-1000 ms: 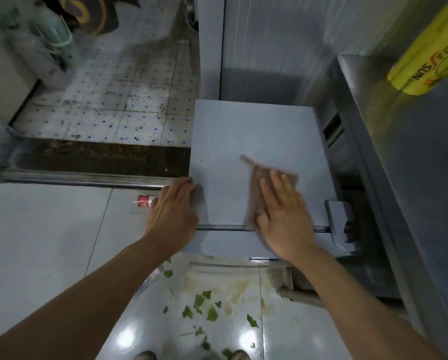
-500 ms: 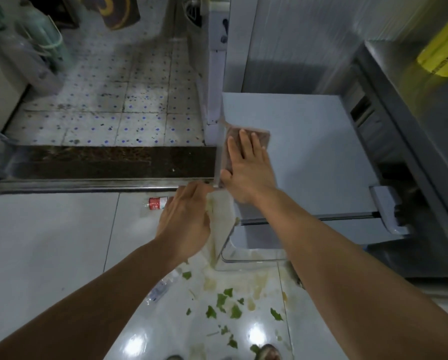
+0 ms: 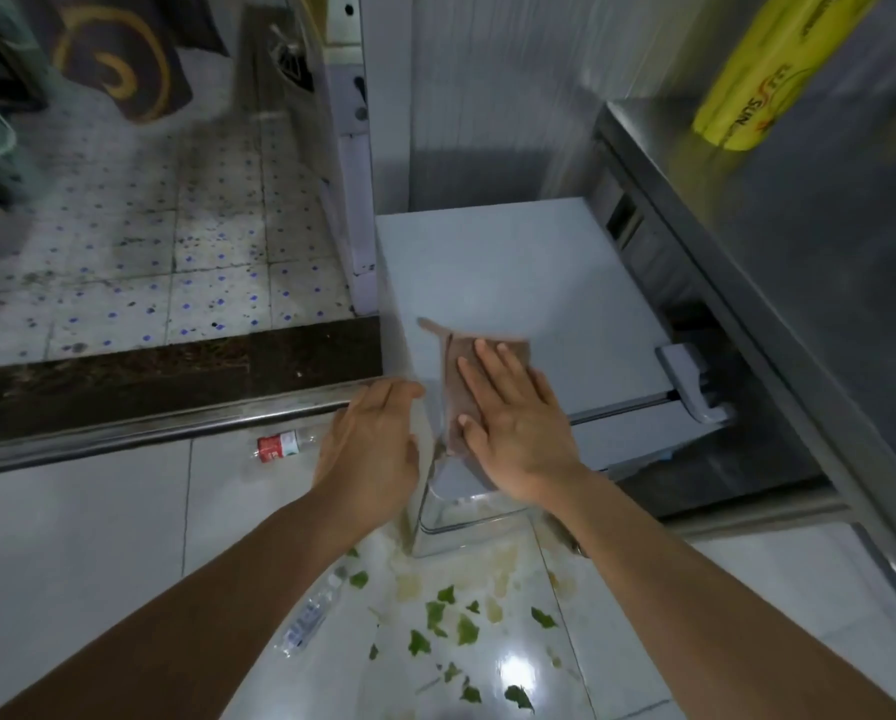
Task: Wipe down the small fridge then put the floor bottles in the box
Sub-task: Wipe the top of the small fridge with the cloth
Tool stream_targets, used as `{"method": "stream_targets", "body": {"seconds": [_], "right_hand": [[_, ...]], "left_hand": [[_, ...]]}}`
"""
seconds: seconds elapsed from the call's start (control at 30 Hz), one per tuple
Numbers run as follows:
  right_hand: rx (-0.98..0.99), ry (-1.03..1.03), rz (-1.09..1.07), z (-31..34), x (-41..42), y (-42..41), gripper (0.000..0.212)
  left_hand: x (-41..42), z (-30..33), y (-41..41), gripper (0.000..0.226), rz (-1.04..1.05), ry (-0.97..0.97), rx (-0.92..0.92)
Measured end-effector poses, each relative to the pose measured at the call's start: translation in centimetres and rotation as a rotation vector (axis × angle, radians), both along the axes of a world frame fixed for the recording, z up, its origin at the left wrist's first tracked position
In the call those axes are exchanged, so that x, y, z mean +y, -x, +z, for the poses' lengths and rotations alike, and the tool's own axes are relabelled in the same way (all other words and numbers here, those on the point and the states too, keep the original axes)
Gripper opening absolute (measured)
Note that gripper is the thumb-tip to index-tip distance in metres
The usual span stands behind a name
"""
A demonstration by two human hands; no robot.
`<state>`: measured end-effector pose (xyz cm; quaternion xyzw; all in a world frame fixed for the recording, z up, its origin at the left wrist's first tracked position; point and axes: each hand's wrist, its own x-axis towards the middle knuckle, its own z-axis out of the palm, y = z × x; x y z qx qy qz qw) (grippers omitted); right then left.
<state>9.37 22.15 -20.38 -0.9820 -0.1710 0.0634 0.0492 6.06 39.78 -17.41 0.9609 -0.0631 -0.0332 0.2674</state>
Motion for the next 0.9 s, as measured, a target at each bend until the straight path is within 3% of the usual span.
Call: {"method": "stream_targets", "body": {"seconds": [0.27, 0.5, 0.73, 0.9], "right_hand": [[-0.015, 0.112, -0.272, 0.6, -10.3, -4.6, 0.061], [0.016, 0.237, -0.423, 1.9, -12.7, -7.9, 0.066], [-0.012, 0.199, -0.262, 3.1, -14.7, -2.3, 0.064], [-0.009, 0.178, -0.291, 2.7, -15.2, 2.4, 0.067]], "left_hand": [[-6.6, -1.1, -1.7, 0.051, -0.049, -0.111, -0.049], [-9.7, -1.5, -2.3, 0.044, 0.101, -0.176, -0.110], [-11.3, -1.7, -1.6, 0.032, 0.193, -0.217, -0.135], [-11.3, -2.4, -1.6, 0.036, 0.217, -0.236, -0.131]]}}
